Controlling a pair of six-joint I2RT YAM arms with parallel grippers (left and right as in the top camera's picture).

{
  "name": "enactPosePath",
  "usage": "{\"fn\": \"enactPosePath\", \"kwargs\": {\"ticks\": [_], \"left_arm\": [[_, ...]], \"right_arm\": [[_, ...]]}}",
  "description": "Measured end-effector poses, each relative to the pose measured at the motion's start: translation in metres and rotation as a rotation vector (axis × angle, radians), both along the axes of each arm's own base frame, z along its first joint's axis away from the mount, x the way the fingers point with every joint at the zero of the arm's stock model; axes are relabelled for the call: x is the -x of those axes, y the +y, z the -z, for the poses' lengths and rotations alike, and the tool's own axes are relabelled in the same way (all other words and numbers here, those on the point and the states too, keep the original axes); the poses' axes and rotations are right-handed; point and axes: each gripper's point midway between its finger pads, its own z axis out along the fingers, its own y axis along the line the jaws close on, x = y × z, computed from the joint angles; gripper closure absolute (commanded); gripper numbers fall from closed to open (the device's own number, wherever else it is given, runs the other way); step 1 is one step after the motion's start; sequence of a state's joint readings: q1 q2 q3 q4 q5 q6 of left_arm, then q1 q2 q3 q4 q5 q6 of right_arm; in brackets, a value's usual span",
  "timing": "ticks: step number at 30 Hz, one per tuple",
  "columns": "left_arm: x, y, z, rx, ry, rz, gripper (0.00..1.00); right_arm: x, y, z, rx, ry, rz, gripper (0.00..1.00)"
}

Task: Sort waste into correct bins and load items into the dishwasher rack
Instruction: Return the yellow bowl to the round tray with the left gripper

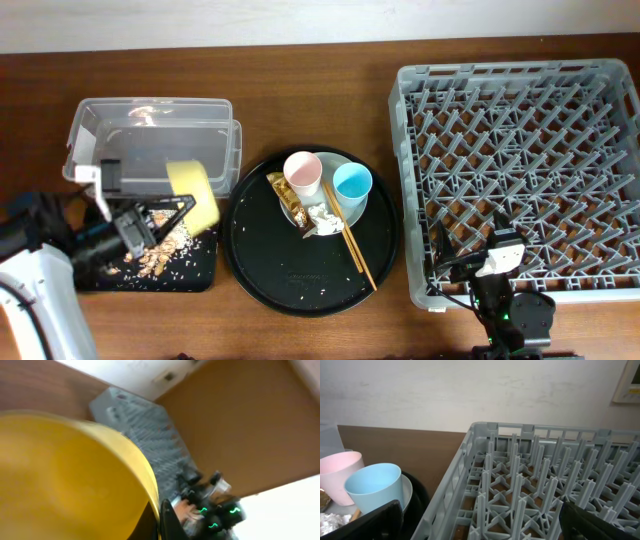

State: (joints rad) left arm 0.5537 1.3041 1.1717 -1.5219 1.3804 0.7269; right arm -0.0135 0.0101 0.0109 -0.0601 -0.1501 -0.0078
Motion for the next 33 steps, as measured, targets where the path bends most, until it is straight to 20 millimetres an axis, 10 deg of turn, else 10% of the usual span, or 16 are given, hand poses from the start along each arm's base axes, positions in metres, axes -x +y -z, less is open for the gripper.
{"fn": "enactPosePath", "kwargs": {"ticks": [6, 14, 19, 28, 30, 33], "left_arm": [[-0.027, -0.012, 0.052, -0.364, 0.232, -0.043, 1.0], [0.006, -0.097, 0.094, -0.83, 0.325, -0.007, 1.0], [0.028, -0.135, 0.162, -0.994, 0.455, 0.092, 1.0], [0.031, -0.129, 0.237, -1.182, 0.646, 0.124, 0.98], [0.03, -0.128, 0.238, -1.187, 0.647, 0.122, 0.65], [0.03, -0.127, 0.239, -1.19, 0.654, 0.116, 0.59]], "right_arm": [[0.0, 0.0, 0.0, 0.0, 0.0, 0.0, 0.02], [0.0, 0.0, 0.0, 0.0, 0.0, 0.0, 0.02], [0.0, 0.0, 0.0, 0.0, 0.0, 0.0, 0.02], [0.0, 0.0, 0.0, 0.0, 0.0, 0.0, 0.02], [0.0, 0.0, 0.0, 0.0, 0.0, 0.0, 0.02], [0.0, 0.0, 0.0, 0.0, 0.0, 0.0, 0.02]]}}
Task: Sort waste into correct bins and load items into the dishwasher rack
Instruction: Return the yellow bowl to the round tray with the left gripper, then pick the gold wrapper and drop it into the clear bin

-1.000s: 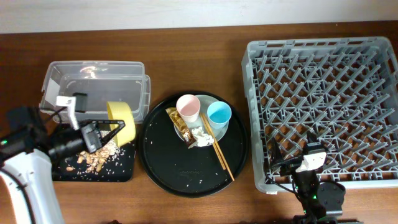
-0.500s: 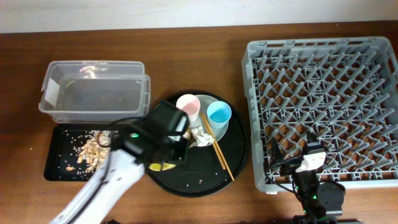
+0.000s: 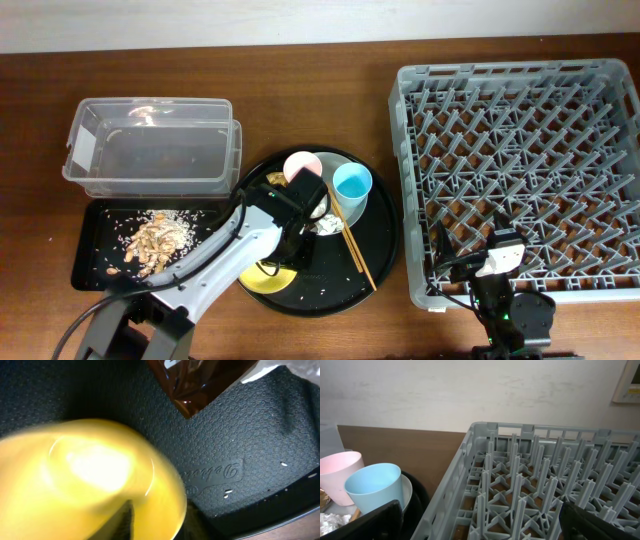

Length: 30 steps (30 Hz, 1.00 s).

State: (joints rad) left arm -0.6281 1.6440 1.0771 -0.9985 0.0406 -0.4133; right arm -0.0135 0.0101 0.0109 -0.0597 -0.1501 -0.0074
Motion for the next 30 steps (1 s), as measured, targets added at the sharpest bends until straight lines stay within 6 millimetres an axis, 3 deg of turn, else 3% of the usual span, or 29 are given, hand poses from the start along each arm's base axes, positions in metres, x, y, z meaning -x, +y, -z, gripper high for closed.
{"fn": "enactPosePath", "kwargs": {"ticks": [7, 9, 13, 15, 18, 23, 30], "left_arm": [[0.006, 0.007, -0.001, -0.031, 0.021, 0.001, 0.57], [0.003, 0.014, -0.009, -0.07, 0.002, 0.001, 0.55], [-0.044, 0.015, -0.076, -0.013, -0.228, -0.079, 0.55], [-0.066, 0.042, -0.093, -0.003, -0.292, -0.218, 0.55], [-0.089, 0.058, -0.084, 0.033, -0.317, -0.336, 0.6], [-0.102, 0.042, -0.03, 0.135, -0.267, -0.395, 0.72], [-0.113, 0.032, 0.016, 0.152, -0.226, -0.443, 0.72]], "right_arm": [[0.0, 0.0, 0.0, 0.001, 0.0, 0.0, 0.02], [0.0, 0.0, 0.0, 0.001, 0.0, 0.0, 0.02], [0.0, 0.0, 0.0, 0.001, 0.0, 0.0, 0.02], [0.0, 0.0, 0.0, 0.001, 0.0, 0.0, 0.02], [0.0, 0.0, 0.0, 0.001, 0.0, 0.0, 0.02], [0.0, 0.0, 0.0, 0.001, 0.0, 0.0, 0.02], [0.0, 0.0, 0.0, 0.0, 0.0, 0.0, 0.02]]}}
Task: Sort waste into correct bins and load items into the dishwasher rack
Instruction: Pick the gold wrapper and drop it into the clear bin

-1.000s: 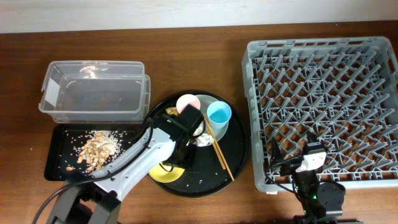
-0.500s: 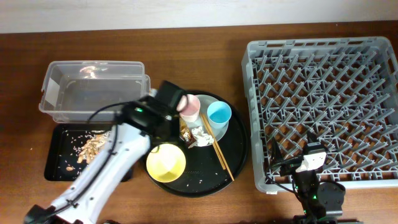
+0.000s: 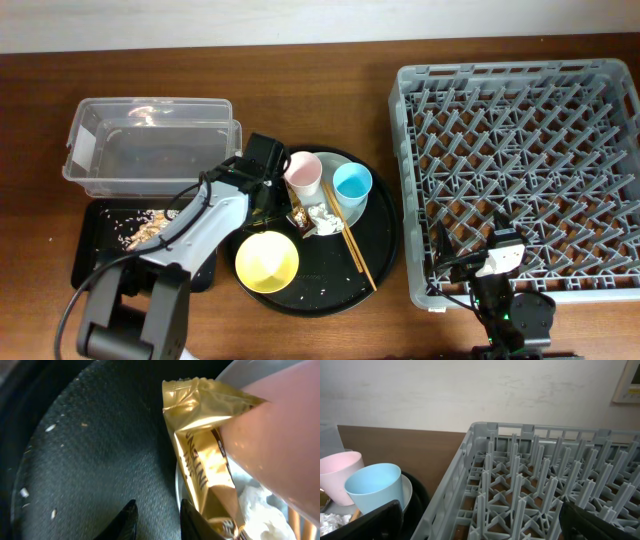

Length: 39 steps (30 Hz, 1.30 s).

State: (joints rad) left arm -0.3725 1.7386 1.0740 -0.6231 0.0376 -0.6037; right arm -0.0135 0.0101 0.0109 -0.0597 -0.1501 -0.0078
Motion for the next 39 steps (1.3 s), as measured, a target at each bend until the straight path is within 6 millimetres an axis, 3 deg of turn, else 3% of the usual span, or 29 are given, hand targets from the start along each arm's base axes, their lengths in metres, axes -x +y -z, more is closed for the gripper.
{"fn": "enactPosePath", "kwargs": {"ticks": [5, 12, 14, 16, 18, 21, 26, 28, 30, 32, 35, 37, 39], "left_arm": [[-0.013, -0.007, -0.001, 0.032, -0.05, -0.007, 0.73], [-0.017, -0.009, -0.003, 0.043, -0.067, -0.011, 0.73], [-0.022, -0.01, -0.004, 0.048, -0.085, -0.015, 0.86], [-0.025, -0.011, -0.005, 0.053, -0.098, -0.017, 0.88], [-0.027, -0.012, -0.002, 0.055, -0.099, -0.022, 0.99], [-0.027, -0.011, 0.006, 0.046, -0.085, -0.023, 1.0], [-0.028, -0.011, 0.003, 0.05, -0.094, -0.023, 0.99], [-0.029, -0.012, -0.021, 0.07, -0.146, -0.023, 0.99], [-0.026, -0.008, -0.065, 0.092, -0.233, -0.028, 0.99], [-0.016, 0.002, -0.089, 0.07, -0.269, -0.043, 1.0], [-0.006, 0.031, -0.128, -0.014, -0.372, -0.103, 1.0], [-0.01, 0.057, -0.148, -0.061, -0.442, -0.171, 1.0], [-0.016, 0.101, -0.162, -0.108, -0.493, -0.298, 1.0]], "right_arm": [[0.0, 0.0, 0.0, 0.0, 0.0, 0.0, 0.02], [0.0, 0.0, 0.0, 0.0, 0.0, 0.0, 0.02], [0.0, 0.0, 0.0, 0.0, 0.0, 0.0, 0.02], [0.0, 0.0, 0.0, 0.0, 0.0, 0.0, 0.02], [0.0, 0.0, 0.0, 0.0, 0.0, 0.0, 0.02], [0.0, 0.0, 0.0, 0.0, 0.0, 0.0, 0.02], [0.0, 0.0, 0.0, 0.001, 0.0, 0.0, 0.01], [0.0, 0.0, 0.0, 0.0, 0.0, 0.0, 0.02], [0.0, 0.0, 0.0, 0.0, 0.0, 0.0, 0.02], [0.0, 0.0, 0.0, 0.0, 0.0, 0.0, 0.01], [0.0, 0.0, 0.0, 0.0, 0.0, 0.0, 0.02], [0.0, 0.0, 0.0, 0.0, 0.0, 0.0, 0.02], [0.0, 0.0, 0.0, 0.0, 0.0, 0.0, 0.02]]}}
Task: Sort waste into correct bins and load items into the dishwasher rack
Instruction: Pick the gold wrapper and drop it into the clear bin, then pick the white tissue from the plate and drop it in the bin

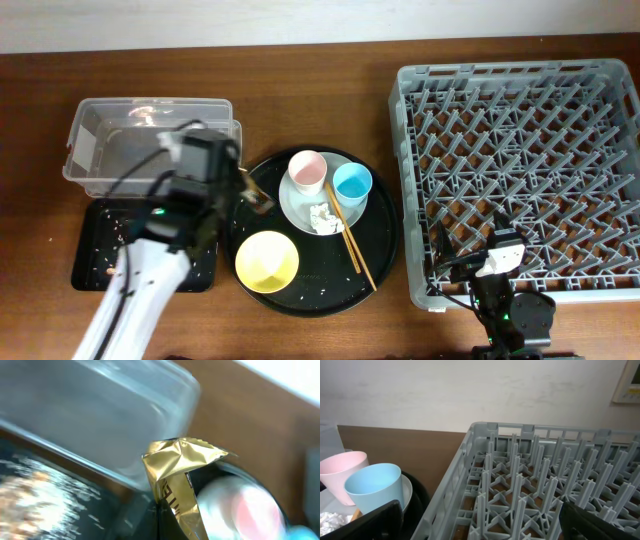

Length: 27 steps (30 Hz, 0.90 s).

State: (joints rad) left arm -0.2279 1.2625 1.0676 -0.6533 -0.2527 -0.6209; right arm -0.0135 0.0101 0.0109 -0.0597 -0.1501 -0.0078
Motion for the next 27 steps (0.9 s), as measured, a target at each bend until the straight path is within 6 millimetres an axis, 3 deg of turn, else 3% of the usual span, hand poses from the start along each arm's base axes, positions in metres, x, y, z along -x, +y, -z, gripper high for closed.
{"fn": "enactPosePath", "kwargs": {"ticks": [2, 5, 7, 10, 11, 13, 15, 16, 17, 20, 22, 25, 27], "left_arm": [[-0.005, 0.052, -0.007, -0.018, -0.035, -0.154, 1.0], [-0.021, 0.103, -0.015, -0.013, -0.11, -0.293, 1.0], [-0.034, 0.132, -0.003, -0.007, -0.12, -0.362, 1.0], [-0.055, 0.155, 0.032, -0.001, -0.088, -0.405, 1.0], [-0.065, 0.168, 0.052, 0.0, -0.07, -0.427, 1.0], [-0.069, 0.174, 0.066, 0.0, -0.057, -0.439, 0.94], [-0.075, 0.175, 0.068, 0.002, -0.072, -0.436, 0.76], [-0.077, 0.176, 0.066, 0.001, -0.086, -0.435, 0.61], [-0.078, 0.176, 0.065, 0.003, -0.091, -0.437, 0.54], [-0.081, 0.177, 0.061, -0.016, -0.106, -0.417, 0.45], [-0.083, 0.174, 0.061, -0.023, -0.1, -0.382, 0.45], [-0.079, 0.148, 0.056, 0.035, -0.077, -0.27, 0.38], [-0.068, 0.112, 0.018, 0.065, -0.119, -0.169, 0.31]], "right_arm": [[0.0, 0.0, 0.0, 0.0, 0.0, 0.0, 0.02], [0.0, 0.0, 0.0, 0.0, 0.0, 0.0, 0.02], [0.0, 0.0, 0.0, 0.0, 0.0, 0.0, 0.02], [0.0, 0.0, 0.0, 0.0, 0.0, 0.0, 0.02], [0.0, 0.0, 0.0, 0.0, 0.001, 0.0, 0.02], [0.0, 0.0, 0.0, 0.0, 0.0, 0.0, 0.02], [0.0, 0.0, 0.0, 0.0, 0.0, 0.0, 0.02], [0.0, 0.0, 0.0, 0.0, 0.0, 0.0, 0.02], [0.0, 0.0, 0.0, 0.0, 0.0, 0.0, 0.02], [0.0, 0.0, 0.0, 0.0, 0.0, 0.0, 0.02], [0.0, 0.0, 0.0, 0.0, 0.0, 0.0, 0.02], [0.0, 0.0, 0.0, 0.0, 0.0, 0.0, 0.02], [0.0, 0.0, 0.0, 0.0, -0.001, 0.0, 0.02]]}}
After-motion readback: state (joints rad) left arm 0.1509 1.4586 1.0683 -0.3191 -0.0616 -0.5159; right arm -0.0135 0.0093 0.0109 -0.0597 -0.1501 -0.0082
